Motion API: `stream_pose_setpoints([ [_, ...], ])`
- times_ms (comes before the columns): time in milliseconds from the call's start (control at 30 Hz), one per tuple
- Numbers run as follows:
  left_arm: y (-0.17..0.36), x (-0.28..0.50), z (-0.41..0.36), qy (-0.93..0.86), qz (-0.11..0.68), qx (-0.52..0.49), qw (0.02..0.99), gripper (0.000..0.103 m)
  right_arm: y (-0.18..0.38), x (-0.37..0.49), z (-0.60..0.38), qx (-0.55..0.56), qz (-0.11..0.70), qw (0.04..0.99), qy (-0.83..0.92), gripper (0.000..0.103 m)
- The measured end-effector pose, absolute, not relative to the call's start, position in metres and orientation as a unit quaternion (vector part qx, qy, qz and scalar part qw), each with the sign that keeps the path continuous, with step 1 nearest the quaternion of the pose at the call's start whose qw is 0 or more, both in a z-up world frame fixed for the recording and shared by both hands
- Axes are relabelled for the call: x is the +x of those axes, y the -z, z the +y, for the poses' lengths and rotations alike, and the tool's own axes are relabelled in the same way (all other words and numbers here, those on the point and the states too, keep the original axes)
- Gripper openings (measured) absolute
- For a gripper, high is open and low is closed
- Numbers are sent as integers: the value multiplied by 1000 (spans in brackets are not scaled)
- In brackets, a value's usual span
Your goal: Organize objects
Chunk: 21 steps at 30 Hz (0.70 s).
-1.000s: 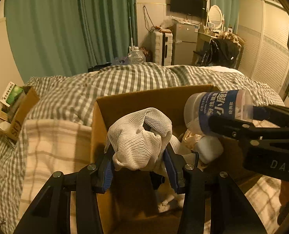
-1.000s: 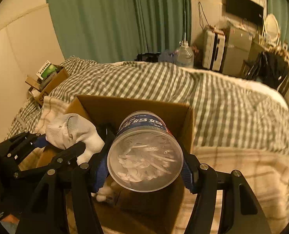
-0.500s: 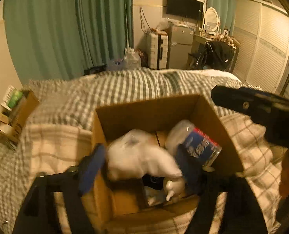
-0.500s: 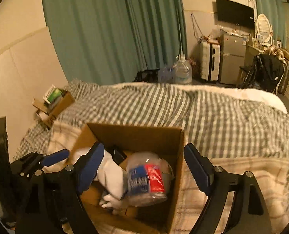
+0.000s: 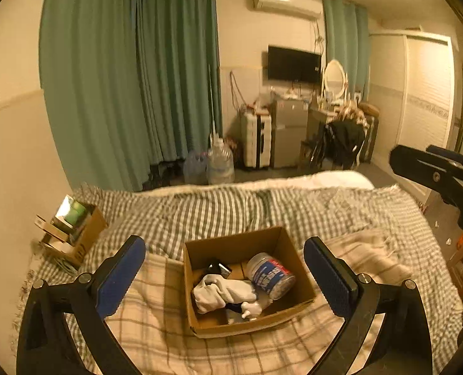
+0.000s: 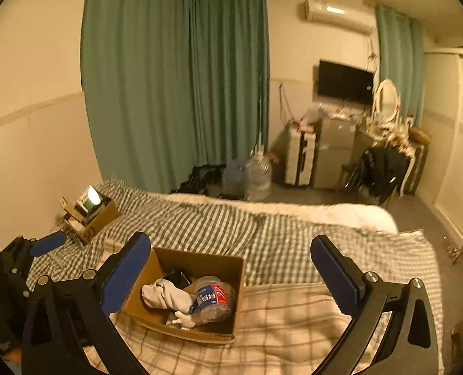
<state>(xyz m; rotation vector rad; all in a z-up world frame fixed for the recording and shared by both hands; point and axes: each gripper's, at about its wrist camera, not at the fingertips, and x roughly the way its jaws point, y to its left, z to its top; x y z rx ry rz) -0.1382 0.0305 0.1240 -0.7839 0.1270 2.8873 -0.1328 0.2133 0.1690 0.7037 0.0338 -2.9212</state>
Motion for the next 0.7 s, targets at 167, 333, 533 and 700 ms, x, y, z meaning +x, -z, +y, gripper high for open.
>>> stream_pose_setpoints([
  [167,-147,-90,27,-970,45,-228,77,103,-189,-75,224,207,15,50,977,103],
  [333,-141,-53,25,-971,50,-218,80,103,-177,-32,230,215,12,29,976,103],
  [533,-106,-30,27,-974,79,-204,63,103,-132,-10,221,222,5,39,974,103],
  [700,-70,-33,21,-973,76,-208,61,103,-71,-25,206,213,22,26,976,103],
])
